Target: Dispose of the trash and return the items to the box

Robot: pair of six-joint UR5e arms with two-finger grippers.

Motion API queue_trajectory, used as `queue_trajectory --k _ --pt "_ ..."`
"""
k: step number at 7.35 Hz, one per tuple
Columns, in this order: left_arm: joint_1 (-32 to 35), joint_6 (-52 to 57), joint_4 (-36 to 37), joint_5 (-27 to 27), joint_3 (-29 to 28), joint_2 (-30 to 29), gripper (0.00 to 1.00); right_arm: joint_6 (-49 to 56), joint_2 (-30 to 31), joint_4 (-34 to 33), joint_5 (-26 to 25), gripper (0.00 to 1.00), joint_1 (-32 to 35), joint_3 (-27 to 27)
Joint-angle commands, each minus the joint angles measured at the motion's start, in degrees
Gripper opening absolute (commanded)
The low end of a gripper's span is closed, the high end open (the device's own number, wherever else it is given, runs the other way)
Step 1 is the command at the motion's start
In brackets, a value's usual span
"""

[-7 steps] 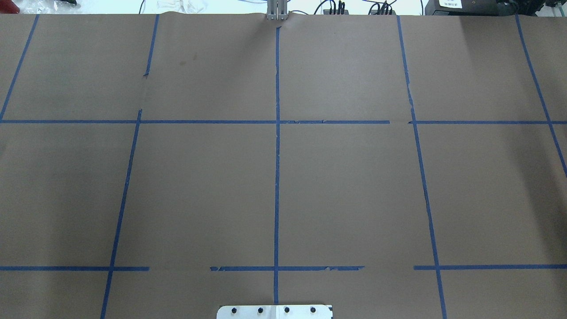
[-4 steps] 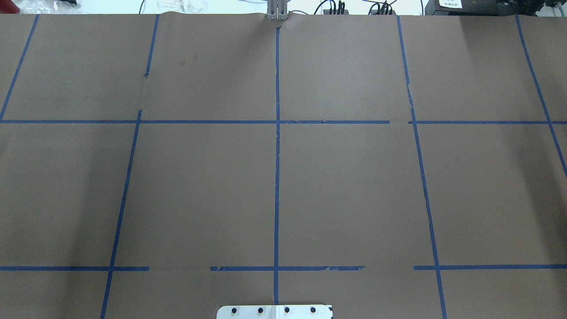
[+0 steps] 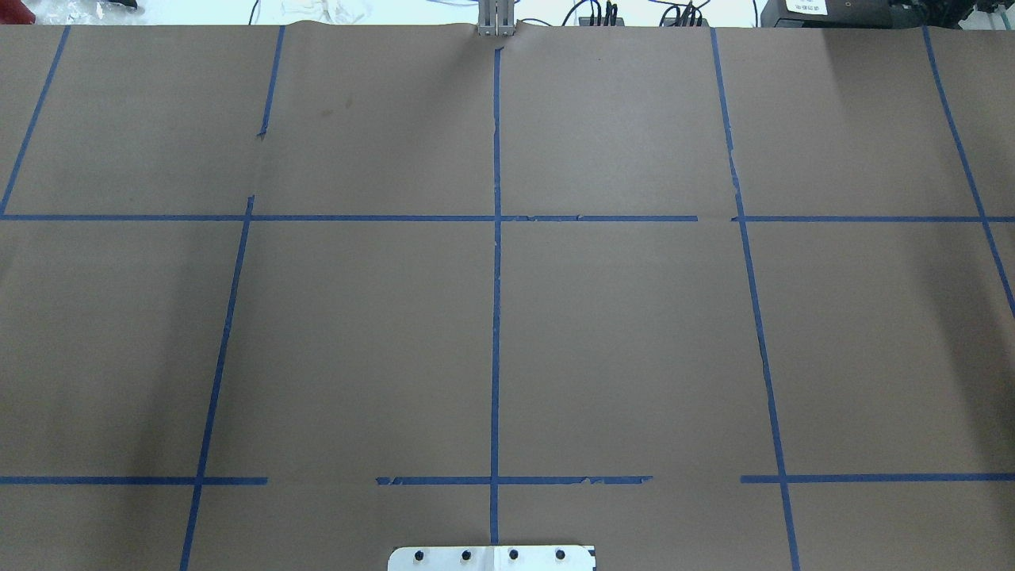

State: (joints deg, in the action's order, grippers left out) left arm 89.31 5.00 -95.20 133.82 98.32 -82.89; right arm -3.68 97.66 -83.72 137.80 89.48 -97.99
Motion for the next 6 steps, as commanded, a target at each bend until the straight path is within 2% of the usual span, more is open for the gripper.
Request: queue_trajectory --k 1,2,3,4,6 --pt "-0.3 0.0 0.1 0.0 -0.6 -1.0 1.0 0.0 -0.4 -2.0 0.3 1.0 -0.1 -0.5" --pt "-0.3 0.0 0.4 -0.1 -0.8 -1.3 1.0 0.1 -0.7 -5.5 0.4 1.0 -0.4 -1.8" --pt "-0.3 0.4 3.8 -0.2 -0.9 -2.9 1.0 0.1 -1.5 -7.2 0.4 1.0 0.0 -2.5" --pt "-0.2 0.6 7.2 -0.4 -0.4 -3.9 1.0 0.1 -0.9 -7.2 0.4 1.0 0.0 -2.4" --pt "-0.2 0.6 7.2 -0.4 -0.9 -3.9 1.0 0.1 -0.7 -7.1 0.4 1.0 0.0 -2.3"
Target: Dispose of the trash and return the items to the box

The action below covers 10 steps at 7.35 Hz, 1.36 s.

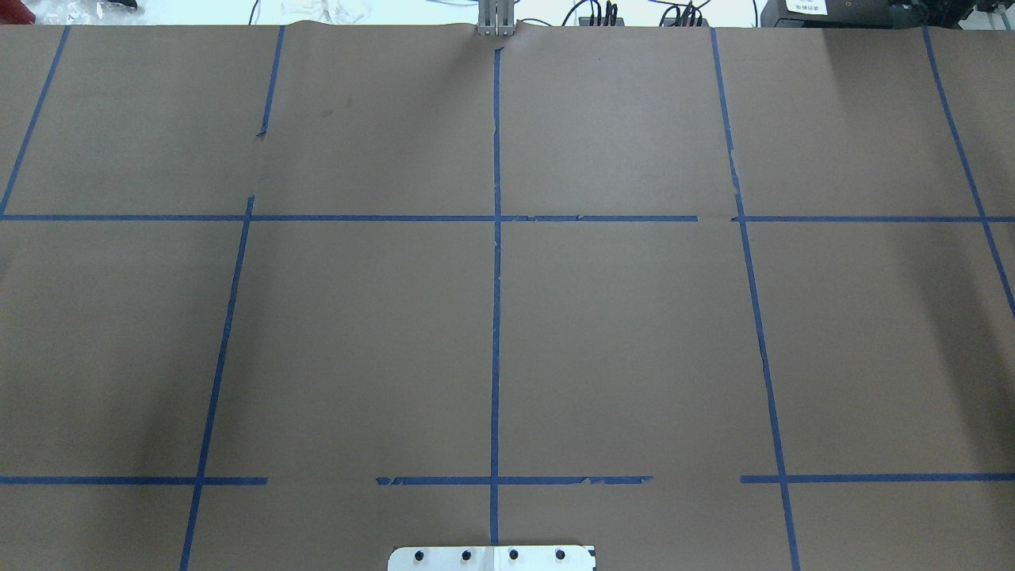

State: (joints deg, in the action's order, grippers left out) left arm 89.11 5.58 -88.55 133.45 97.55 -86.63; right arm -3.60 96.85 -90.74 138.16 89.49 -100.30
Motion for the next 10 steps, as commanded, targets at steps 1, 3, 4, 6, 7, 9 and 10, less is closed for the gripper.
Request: queue_trajectory --k 1,3,4,6,7,9,10 --pt "0.0 0.0 0.7 0.0 -0.2 -0.2 1.0 0.0 0.0 0.0 0.0 1.0 0.0 0.2" --pt "0.0 -0.8 0.7 0.5 -1.0 -0.2 1.0 0.0 0.1 0.1 0.0 1.0 0.0 0.2" --pt "0.0 -4.9 0.5 0.5 -1.3 -0.3 1.0 0.0 0.1 0.2 0.0 1.0 0.0 0.3" --pt "0.0 -6.8 0.2 0.5 -1.2 -0.4 1.0 0.0 0.1 0.3 -0.1 1.0 0.1 0.3" --pt "0.0 -6.8 0.2 0.5 -1.2 -0.4 1.0 0.0 0.1 0.3 -0.1 1.0 0.0 0.4" --pt "0.0 -6.8 0.1 0.5 -1.1 -0.4 1.0 0.0 0.1 0.3 -0.1 1.0 0.0 0.3" --pt "0.0 -6.8 0.1 0.5 -1.2 -0.4 1.0 0.0 0.1 0.3 0.0 1.0 0.0 0.3"
